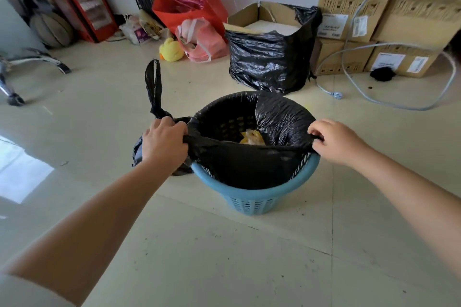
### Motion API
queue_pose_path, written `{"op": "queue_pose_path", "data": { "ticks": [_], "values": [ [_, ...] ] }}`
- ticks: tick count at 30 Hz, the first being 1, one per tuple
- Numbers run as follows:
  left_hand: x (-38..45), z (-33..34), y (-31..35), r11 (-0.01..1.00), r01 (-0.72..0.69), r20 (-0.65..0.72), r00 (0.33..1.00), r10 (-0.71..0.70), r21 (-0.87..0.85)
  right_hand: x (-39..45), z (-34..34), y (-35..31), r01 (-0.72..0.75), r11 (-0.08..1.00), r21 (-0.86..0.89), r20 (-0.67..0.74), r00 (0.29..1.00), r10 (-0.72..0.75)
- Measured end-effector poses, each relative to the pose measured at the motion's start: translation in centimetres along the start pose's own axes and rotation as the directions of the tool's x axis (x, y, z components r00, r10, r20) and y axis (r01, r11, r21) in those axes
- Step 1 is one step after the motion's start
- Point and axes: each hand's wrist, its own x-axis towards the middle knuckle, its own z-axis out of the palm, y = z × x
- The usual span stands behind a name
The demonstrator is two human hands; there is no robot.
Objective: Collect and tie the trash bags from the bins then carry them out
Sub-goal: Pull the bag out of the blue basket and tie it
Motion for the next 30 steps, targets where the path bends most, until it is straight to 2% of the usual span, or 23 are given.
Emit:
{"op": "queue_pose_path", "data": {
  "ticks": [2,4,9,12,14,16,18,20,22,24,25,26,27,28,29,30],
  "values": [
    [0.3,-0.1,-0.4,0.997,0.052,0.013,0.999,-0.051,-0.055,0.0,-0.5,0.2,0.077,0.996,0.041,0.18,0.98,-0.083],
    [0.4,-0.2,-0.2,0.988,0.073,0.06,0.996,-0.066,-0.136,-0.2,-0.7,0.5,0.151,0.989,-0.007,0.251,0.957,-0.144],
    [0.9,-0.7,1.0,0.965,-0.008,0.104,0.994,0.036,-0.262,0.8,-1.1,0.8,0.086,0.996,0.014,0.117,0.989,-0.087],
    [1.3,-1.1,1.2,0.965,-0.085,0.125,0.985,0.119,-0.248,1.8,-1.1,1.3,-0.031,0.999,-0.025,0.071,0.997,0.033],
    [1.7,-1.5,1.0,0.966,-0.076,0.113,0.988,0.107,-0.247,2.3,-1.3,1.3,-0.124,0.992,-0.007,-0.013,0.992,0.124],
    [2.3,-2.2,0.6,0.965,-0.037,0.05,0.997,0.051,-0.259,3.0,-1.3,0.4,-0.156,0.988,-0.001,-0.099,0.983,0.155],
    [2.7,-3.4,0.9,0.958,-0.057,-0.012,0.998,0.056,-0.283,3.6,-1.5,-1.2,-0.066,0.997,0.044,-0.166,0.983,0.073],
    [2.6,-5.0,2.0,0.903,-0.162,-0.066,0.987,0.148,-0.399,3.7,-1.8,-3.3,0.149,0.981,0.126,-0.161,0.979,-0.128],
    [1.5,-6.2,3.6,0.766,-0.206,-0.068,0.976,0.208,-0.609,3.0,-2.1,-4.8,0.317,0.935,0.159,-0.039,0.948,-0.315],
    [0.8,-6.0,4.5,0.609,-0.093,0.024,0.983,0.181,-0.787,2.0,-2.8,-5.4,0.38,0.912,0.152,0.148,0.904,-0.401],
    [0.8,-5.4,4.5,0.575,-0.017,0.077,0.987,0.138,-0.818,1.6,-3.0,-5.3,0.362,0.918,0.162,0.227,0.892,-0.392],
    [0.9,-4.6,4.2,0.578,0.058,0.125,0.989,0.076,-0.814,1.4,-3.1,-4.9,0.314,0.936,0.162,0.25,0.904,-0.346],
    [1.0,-3.9,3.7,0.591,0.137,0.165,0.986,-0.006,-0.795,1.4,-3.0,-4.2,0.245,0.957,0.156,0.203,0.94,-0.273],
    [1.2,-3.3,2.9,0.625,0.221,0.2,0.974,-0.104,-0.749,1.8,-3.2,-3.5,0.15,0.976,0.16,0.092,0.982,-0.166],
    [1.3,-2.9,2.2,0.673,0.3,0.224,0.954,-0.2,-0.676,2.6,-3.3,-2.6,0.023,0.984,0.178,-0.04,0.999,-0.016],
    [1.3,-2.6,1.4,0.703,0.361,0.228,0.932,-0.28,-0.612,3.5,-3.3,-1.5,-0.128,0.971,0.202,-0.121,0.981,0.155]
  ]
}}
